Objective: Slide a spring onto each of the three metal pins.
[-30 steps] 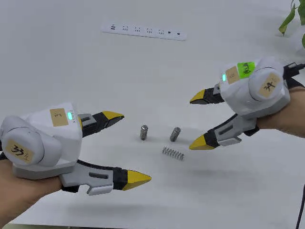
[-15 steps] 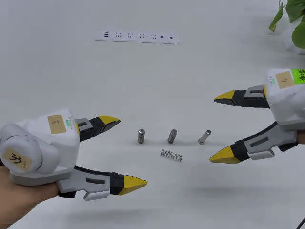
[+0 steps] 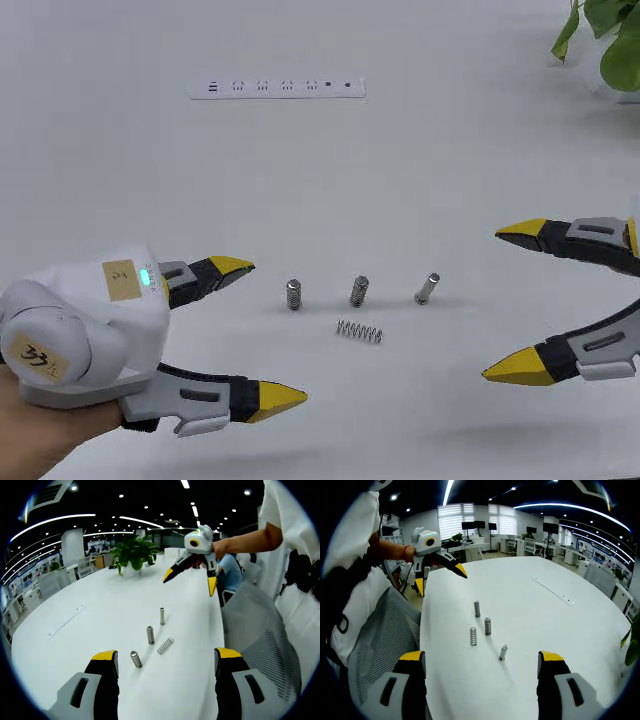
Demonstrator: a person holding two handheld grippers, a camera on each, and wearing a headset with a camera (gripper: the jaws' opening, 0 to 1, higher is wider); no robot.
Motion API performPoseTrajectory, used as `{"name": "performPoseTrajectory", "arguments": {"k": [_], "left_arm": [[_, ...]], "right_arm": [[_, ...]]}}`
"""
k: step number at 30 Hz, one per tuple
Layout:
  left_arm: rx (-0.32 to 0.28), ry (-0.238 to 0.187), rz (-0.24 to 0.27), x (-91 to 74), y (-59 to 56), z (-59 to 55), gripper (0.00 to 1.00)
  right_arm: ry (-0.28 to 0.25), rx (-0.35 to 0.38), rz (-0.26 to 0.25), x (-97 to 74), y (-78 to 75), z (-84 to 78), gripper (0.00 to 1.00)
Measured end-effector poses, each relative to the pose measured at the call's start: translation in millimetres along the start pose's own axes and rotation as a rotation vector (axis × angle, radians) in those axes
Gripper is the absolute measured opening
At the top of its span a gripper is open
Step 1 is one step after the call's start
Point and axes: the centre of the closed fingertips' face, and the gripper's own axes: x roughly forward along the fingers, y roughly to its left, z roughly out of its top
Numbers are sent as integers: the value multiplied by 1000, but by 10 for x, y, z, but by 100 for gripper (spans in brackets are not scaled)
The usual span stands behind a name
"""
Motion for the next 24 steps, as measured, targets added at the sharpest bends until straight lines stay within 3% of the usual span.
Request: {"name": "performPoseTrajectory", "arguments": {"k": [6, 12, 15, 20, 22, 24], "left_arm": [[43, 19, -19, 70, -60, 86, 74], [65, 70, -65, 202, -125, 34, 64], [104, 84, -87, 319, -162, 35, 59], [111, 123, -112, 565, -173, -72, 49], [166, 162, -120, 648, -182, -144, 47], [176, 181, -124, 731, -188, -201, 44]], "right_arm": [[-44, 17, -16, -91, -10, -36, 97], [-55, 33, -13, -126, 35, -134, 96], [-60, 46, -23, -153, 38, -181, 96], [-63, 71, -28, -176, 59, -272, 96], [-66, 81, -31, -189, 64, -300, 96], [-69, 91, -36, -198, 67, -319, 96]]}}
